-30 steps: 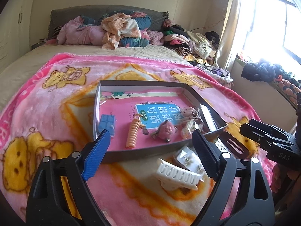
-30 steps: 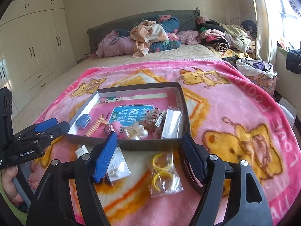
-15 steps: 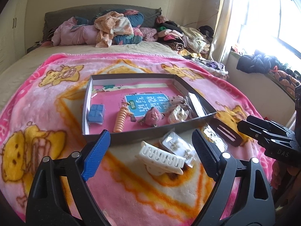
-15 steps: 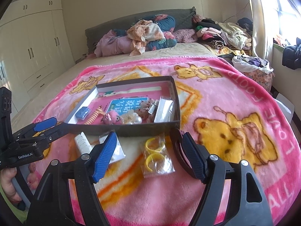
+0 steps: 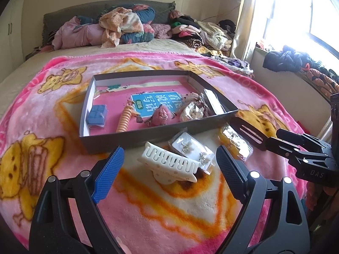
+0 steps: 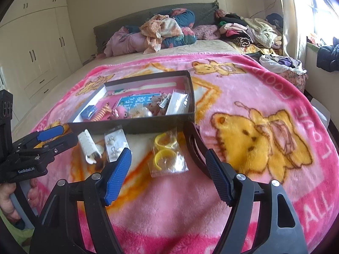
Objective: Organize jewelry
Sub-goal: 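Move the left tool to the white claw clip while the right tool approaches the yellow bangles bag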
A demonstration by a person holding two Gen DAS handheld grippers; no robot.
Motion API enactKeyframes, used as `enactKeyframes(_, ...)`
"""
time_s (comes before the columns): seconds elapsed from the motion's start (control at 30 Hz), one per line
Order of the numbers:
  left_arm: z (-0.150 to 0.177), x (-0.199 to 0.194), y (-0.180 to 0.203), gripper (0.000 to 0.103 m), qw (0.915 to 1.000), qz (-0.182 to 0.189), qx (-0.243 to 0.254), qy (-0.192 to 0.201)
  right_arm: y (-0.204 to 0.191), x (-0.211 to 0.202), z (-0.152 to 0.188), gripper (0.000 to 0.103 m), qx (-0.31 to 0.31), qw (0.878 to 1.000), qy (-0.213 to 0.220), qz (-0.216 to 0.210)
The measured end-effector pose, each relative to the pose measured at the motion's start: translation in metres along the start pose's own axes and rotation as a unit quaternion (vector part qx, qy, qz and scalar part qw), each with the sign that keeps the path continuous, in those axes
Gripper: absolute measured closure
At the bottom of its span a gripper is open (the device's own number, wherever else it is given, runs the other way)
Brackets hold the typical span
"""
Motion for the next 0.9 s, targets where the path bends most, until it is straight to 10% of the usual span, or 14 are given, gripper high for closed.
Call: enactKeyframes(0.9, 0.017, 0.044, -0.008, 0.021, 0.9995, 0.011, -0.013, -0.027, -0.008, 0.048, 0.019, 0.038, -0.037, 0.997, -0.062, 0.004)
Point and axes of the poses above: each gripper's, at about its wrist camera, not at the fingertips, and x roughly the way its jaws point, y to its right, z to its underside, the point moved 8 cm from there along x, roughly the way its jaws point, and after that the axes turned 4 degrees about x, right-handed, at the moved point
